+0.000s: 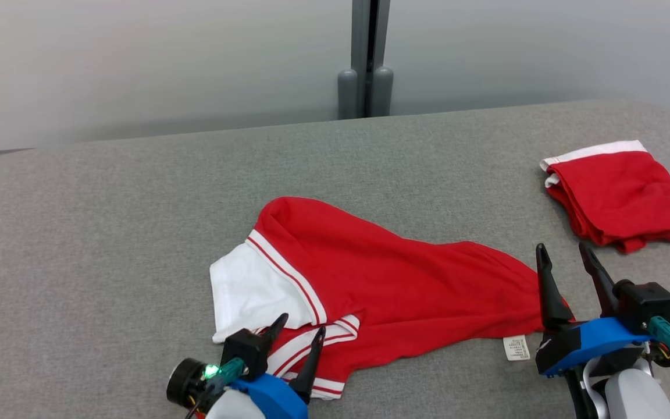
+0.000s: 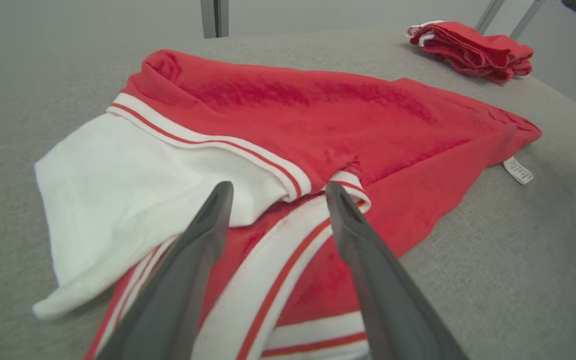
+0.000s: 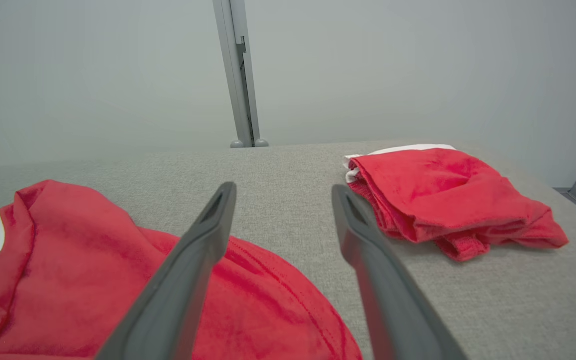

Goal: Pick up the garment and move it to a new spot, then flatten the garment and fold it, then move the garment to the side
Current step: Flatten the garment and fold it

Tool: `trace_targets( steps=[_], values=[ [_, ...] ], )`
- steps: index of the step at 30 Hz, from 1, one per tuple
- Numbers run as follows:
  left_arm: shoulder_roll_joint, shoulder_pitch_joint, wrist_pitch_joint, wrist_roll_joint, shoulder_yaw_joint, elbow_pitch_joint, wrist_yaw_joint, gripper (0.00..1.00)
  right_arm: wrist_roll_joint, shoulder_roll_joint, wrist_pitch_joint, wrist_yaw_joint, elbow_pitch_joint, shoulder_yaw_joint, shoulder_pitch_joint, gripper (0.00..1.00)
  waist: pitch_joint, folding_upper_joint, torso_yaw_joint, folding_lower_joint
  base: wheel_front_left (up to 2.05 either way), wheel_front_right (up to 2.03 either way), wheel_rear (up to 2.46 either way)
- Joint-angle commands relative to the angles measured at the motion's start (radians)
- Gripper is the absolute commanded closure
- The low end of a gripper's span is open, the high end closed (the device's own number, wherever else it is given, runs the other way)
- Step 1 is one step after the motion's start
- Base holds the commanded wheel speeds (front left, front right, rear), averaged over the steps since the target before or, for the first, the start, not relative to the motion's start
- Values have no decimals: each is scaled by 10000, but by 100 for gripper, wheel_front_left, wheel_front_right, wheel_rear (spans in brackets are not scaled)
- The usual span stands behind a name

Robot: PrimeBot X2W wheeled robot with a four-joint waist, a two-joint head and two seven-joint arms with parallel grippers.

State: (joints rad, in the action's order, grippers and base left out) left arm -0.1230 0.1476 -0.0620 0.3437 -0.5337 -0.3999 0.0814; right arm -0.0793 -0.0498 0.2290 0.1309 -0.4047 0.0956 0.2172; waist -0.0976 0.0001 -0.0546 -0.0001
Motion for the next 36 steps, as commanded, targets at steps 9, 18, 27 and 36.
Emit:
trace_targets(
  steps=[9,18,27,36],
  values=[
    [-62,1416,337,-500,-399,-1832,-10,0,-165,-13,-132,-1,450,-3,-222,0,-389,-1,-374,1,0,0,0],
    [152,2085,-326,-496,-350,-2371,-203,100,-260,-13,-47,-3,489,78,-145,0,-491,-1,-440,1,0,0,0],
    [-161,2850,-1698,-496,135,-1456,-319,100,-278,-13,72,-1,468,226,-174,0,-519,-1,-222,1,0,0,0],
    [-1766,5095,-714,-201,780,-428,235,100,-214,-14,98,-1,538,231,182,0,-841,-1,-244,1,0,0,0]
  ],
)
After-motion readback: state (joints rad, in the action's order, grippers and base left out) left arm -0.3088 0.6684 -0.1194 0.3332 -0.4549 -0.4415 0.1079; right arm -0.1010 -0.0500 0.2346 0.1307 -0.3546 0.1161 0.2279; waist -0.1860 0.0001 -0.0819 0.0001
